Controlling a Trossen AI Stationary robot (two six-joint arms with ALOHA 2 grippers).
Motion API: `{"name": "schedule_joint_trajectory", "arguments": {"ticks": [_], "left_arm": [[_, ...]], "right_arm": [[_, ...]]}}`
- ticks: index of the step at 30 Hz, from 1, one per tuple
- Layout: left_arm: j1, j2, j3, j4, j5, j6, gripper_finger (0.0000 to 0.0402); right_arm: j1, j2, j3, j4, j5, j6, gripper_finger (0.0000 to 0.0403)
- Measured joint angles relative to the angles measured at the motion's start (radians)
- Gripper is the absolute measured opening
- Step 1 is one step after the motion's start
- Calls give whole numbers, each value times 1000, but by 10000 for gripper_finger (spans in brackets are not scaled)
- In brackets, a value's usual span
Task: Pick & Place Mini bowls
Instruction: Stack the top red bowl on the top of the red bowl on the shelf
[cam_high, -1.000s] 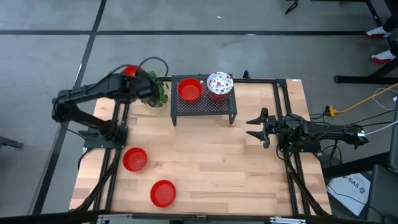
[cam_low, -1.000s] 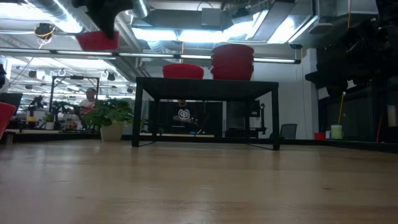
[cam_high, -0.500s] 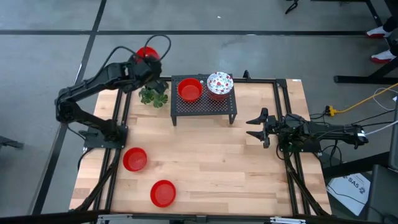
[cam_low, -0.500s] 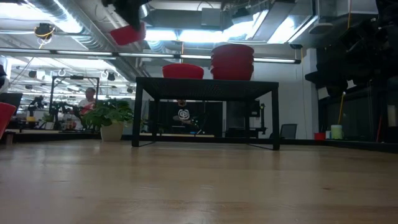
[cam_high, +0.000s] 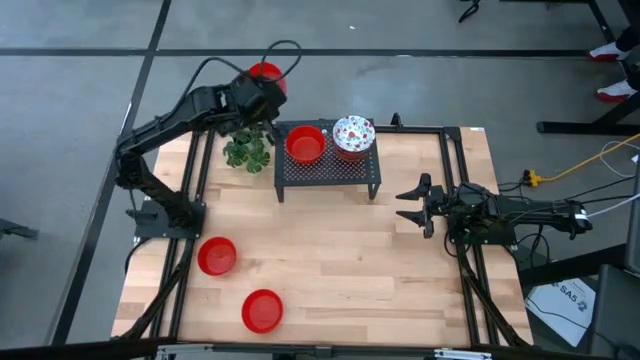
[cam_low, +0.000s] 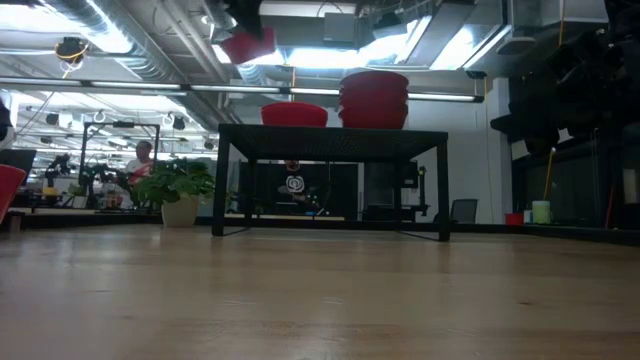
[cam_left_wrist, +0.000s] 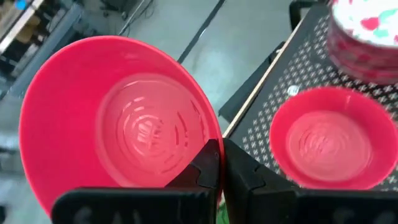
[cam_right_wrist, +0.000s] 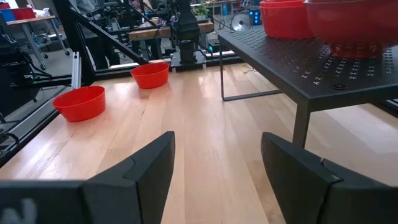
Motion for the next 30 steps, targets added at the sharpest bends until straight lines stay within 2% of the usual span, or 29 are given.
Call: {"name": "schedule_joint_trajectory", "arguments": {"ticks": [8,13,19,25,30], "left_arm": [[-3,109,164,-29,57,67,3],[-15,164,221,-44,155,107,3],[-39,210,241,-77,237,168,3],[-59,219,241,-104,394,200,3],[-77,223,241,-104,400,213,3]], "right_arm": [[0,0,0,0,0,-1,236],[0,0,0,0,0,-5,236],[0,0,0,0,0,-5,236],[0,3,0,0,0,-6,236],[0,31,0,0,0,-5,236]]}}
